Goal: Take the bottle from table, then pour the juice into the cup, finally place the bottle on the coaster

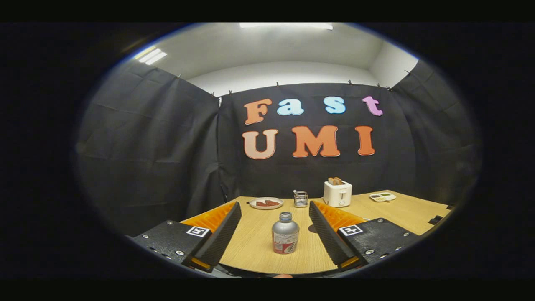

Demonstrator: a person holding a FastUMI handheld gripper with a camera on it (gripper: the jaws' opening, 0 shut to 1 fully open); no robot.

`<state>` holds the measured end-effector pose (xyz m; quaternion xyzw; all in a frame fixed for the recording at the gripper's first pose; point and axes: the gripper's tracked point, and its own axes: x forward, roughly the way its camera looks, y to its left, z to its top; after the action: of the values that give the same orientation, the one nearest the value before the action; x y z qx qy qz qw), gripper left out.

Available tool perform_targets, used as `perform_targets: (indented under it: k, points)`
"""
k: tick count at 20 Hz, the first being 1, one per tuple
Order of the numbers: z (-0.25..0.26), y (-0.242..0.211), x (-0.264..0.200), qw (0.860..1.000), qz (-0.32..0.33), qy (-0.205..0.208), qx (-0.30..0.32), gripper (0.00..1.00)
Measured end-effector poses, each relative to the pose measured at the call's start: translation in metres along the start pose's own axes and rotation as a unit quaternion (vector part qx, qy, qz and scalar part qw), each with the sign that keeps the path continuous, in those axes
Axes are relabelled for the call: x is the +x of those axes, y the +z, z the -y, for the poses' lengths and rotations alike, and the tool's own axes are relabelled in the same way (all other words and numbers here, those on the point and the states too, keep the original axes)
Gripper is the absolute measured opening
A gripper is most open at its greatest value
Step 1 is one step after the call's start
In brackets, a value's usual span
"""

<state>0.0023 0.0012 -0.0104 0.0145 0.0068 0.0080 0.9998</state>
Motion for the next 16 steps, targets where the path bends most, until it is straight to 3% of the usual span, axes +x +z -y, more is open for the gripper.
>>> perform_targets:
  k: [16]
  points:
    - [0.005,-0.031,0.041,0.999,0.009,-0.035,-0.017,0.97]
